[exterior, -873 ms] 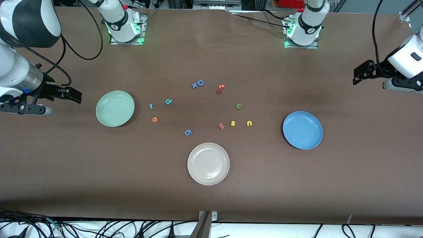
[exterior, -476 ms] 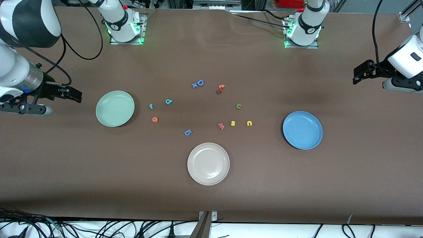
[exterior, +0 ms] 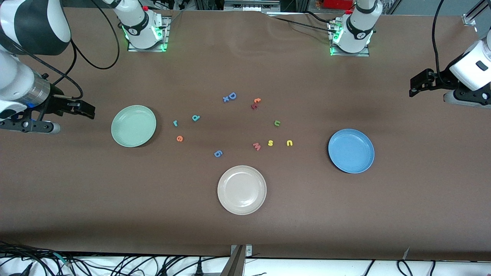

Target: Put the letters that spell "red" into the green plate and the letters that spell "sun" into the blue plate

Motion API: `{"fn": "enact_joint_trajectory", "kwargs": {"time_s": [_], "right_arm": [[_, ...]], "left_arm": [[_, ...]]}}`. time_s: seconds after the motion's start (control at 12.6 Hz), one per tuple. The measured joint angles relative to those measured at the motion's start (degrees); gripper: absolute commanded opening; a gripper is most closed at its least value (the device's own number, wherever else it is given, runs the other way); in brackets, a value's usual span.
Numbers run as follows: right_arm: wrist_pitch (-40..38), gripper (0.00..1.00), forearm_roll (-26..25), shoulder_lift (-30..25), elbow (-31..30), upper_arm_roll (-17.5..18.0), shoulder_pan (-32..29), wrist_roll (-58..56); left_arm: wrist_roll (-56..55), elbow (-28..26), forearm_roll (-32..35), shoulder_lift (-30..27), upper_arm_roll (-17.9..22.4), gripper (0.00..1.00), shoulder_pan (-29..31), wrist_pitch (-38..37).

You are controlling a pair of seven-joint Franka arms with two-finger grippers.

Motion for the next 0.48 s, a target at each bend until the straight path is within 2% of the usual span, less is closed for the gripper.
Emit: {"fn": "enact_joint_trajectory", "kwargs": {"time_s": [0.48], "right_arm": [[0.0, 1.00, 0.0, 0.0, 0.0, 0.0, 0.0, 0.0]], "left_arm": [[-0.7, 0.0, 0.0, 0.0, 0.0, 1.00, -0.1, 0.0]]}}
